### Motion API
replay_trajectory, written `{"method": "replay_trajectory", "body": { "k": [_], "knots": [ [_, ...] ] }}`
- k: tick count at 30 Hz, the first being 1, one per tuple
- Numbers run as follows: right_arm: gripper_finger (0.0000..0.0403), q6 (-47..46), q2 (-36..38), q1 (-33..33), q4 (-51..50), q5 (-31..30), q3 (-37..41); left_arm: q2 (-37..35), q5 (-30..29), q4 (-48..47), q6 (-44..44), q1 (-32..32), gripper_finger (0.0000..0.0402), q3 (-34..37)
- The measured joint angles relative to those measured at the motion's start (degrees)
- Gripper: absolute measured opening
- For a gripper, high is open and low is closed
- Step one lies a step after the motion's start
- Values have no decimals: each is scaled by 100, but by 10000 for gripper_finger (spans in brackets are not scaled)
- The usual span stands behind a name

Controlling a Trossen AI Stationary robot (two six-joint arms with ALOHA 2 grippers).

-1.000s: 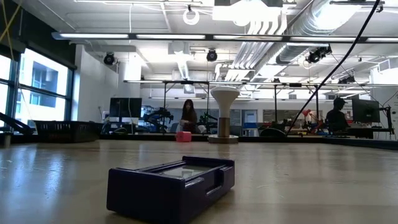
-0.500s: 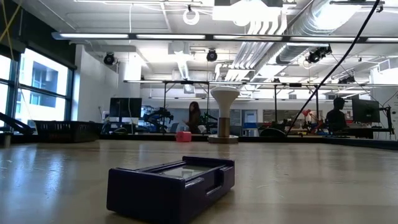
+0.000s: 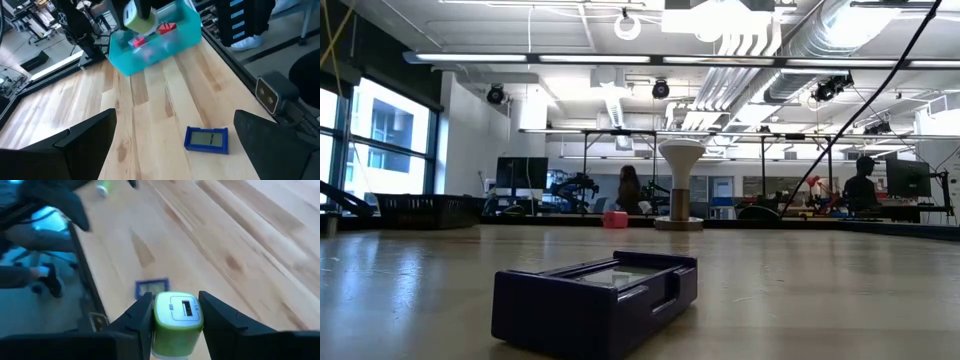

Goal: Pick & Place Office items
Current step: Put the right green charger adapter into the green bin

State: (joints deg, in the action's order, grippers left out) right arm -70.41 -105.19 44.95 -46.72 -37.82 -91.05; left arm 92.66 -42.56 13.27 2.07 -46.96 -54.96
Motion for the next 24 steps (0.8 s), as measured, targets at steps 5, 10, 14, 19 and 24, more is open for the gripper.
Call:
{"method": "replay_trajectory", "body": {
  "k": [5,10,14,19,24],
  "knots": [
    [121,-1290,2,353,-916,-68,2,0,-1,23,-28,7,394,0],
    [121,-2966,2,670,-2330,438,2,0,-1,-42,-201,7,394,0],
    [122,-4323,2,901,-3446,1366,2,0,6,-196,-306,7,394,0],
    [121,-5139,-5,1087,-3931,1872,2,0,57,-395,-564,7,394,0],
    [122,-5639,-102,1201,-3865,2112,61,0,80,-847,-1014,-5,394,0]
  ]
}}
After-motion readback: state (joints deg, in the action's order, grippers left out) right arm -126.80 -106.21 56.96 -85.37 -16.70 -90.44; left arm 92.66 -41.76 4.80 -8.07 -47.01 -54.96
